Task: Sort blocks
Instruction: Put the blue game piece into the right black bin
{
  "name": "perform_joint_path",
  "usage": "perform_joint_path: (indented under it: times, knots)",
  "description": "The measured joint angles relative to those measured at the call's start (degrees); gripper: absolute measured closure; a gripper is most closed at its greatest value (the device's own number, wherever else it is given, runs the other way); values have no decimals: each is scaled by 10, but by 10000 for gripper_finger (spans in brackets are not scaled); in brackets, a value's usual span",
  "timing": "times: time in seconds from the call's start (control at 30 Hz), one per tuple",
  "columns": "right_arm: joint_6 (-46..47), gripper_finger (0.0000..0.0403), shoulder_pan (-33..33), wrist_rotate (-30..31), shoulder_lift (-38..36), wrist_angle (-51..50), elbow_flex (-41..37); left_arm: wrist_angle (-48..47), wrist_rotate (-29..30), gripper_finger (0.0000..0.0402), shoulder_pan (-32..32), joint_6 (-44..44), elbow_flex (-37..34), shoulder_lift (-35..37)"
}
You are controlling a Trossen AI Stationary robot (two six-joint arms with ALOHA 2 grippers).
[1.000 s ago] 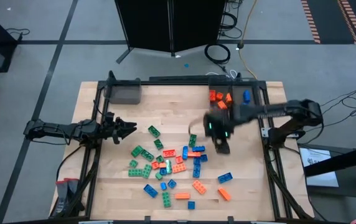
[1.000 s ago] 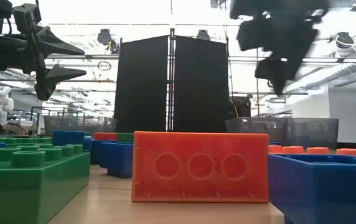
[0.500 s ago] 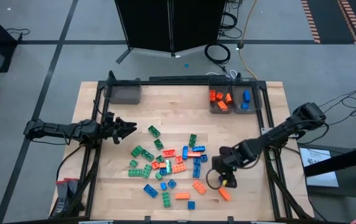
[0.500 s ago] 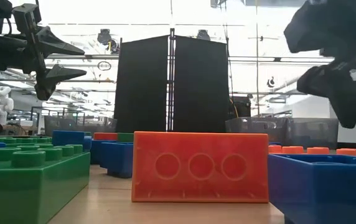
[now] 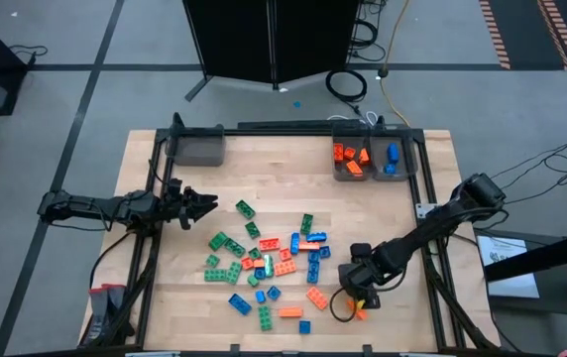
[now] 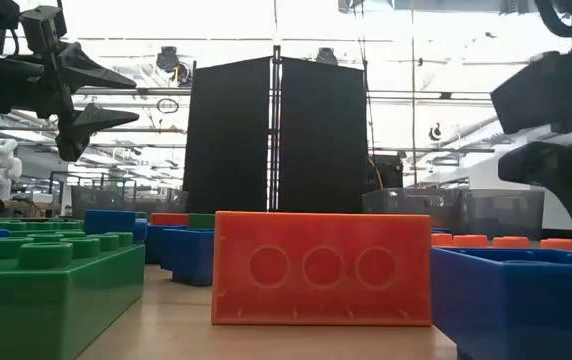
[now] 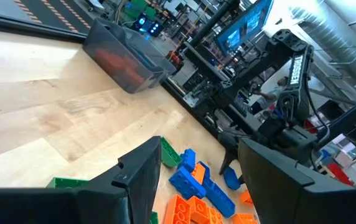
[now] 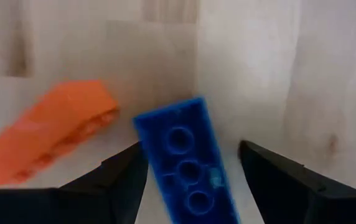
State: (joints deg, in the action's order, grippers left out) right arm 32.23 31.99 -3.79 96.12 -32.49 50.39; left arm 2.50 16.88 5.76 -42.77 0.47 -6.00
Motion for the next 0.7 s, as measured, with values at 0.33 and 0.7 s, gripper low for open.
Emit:
perform_joint_path:
  times: [0.33,0.7]
  knots:
    - [52,285,-21,8,12,-22,-1,0,1,186,0,-4,0,0]
    - [222,285,-216,191,-208,-178,-3,0,2,186,0,1,0,-3]
